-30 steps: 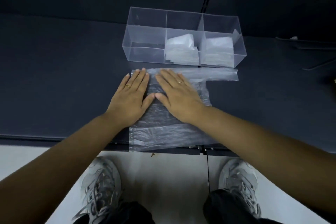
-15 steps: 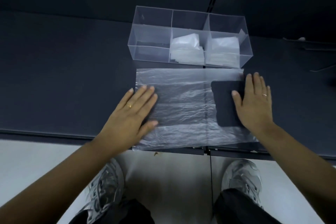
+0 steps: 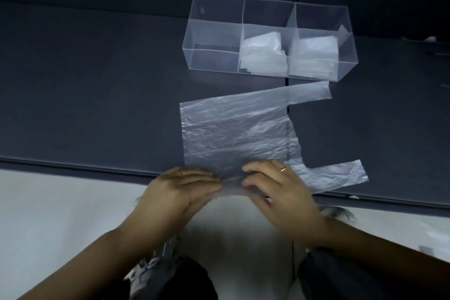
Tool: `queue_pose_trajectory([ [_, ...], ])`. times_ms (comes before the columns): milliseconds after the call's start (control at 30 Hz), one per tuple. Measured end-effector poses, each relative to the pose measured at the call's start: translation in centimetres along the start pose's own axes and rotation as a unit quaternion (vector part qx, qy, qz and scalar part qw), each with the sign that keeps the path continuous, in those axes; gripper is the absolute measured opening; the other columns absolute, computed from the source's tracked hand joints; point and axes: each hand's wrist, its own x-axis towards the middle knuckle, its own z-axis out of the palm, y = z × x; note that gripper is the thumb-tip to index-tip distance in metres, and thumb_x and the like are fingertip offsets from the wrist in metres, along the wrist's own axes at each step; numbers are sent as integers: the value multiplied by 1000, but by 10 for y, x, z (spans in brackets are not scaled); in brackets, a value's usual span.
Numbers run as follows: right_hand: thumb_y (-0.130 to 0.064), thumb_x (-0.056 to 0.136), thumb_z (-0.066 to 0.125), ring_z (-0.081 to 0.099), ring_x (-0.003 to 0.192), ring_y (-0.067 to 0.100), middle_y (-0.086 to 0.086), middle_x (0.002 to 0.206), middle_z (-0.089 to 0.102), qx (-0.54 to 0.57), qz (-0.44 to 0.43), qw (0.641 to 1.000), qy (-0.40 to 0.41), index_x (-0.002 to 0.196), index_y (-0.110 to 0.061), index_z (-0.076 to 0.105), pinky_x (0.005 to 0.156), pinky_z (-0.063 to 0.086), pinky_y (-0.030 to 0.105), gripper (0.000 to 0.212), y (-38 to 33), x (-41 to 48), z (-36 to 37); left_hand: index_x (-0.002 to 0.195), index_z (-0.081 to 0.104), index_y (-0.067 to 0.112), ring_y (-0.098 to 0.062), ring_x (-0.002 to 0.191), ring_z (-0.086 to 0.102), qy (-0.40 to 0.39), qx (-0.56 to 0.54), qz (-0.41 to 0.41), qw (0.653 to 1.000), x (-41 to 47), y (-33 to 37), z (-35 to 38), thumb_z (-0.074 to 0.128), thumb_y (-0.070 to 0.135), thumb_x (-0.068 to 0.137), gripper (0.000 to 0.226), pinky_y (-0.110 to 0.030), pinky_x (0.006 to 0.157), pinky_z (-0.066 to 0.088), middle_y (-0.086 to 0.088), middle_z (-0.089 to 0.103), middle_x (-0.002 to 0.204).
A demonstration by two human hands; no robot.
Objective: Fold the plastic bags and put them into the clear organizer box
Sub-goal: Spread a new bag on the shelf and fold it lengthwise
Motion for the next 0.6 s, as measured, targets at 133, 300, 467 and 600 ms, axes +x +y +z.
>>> queue_pose_trajectory([
  [133,-10,82,73,65,78,14,-4,83,69,20,99,994,-42,82,-11,73,71,52,34,1,26,-10,-41,93,74,37,7,85,65,-28,-179,-202,963,1,-6,-32,59,39,90,15,-4,75,43,25,71,91],
  [300,-34,74,66,63,73,-6,-18,75,70,170,267,948,-31,75,-31,74,70,41,2,9,53,-24,-97,81,76,36,1,72,66,-28,-270,-282,920,-1,-31,-64,60,41,81,16,-7,66,45,9,73,76],
  [467,-22,78,68,62,63,1,-5,68,71,327,323,884,86,73,-26,77,69,49,9,11,89,1,-107,84,78,31,-1,82,69,66,-344,-361,864,31,-58,-70,71,40,71,17,-11,72,49,8,76,87],
  [600,-19,84,71,59,65,-11,-19,70,69,280,370,878,116,71,-23,74,63,42,2,13,120,35,-83,75,78,22,2,77,69,129,-329,-408,842,60,-83,-52,76,32,75,10,-6,67,47,10,75,81],
])
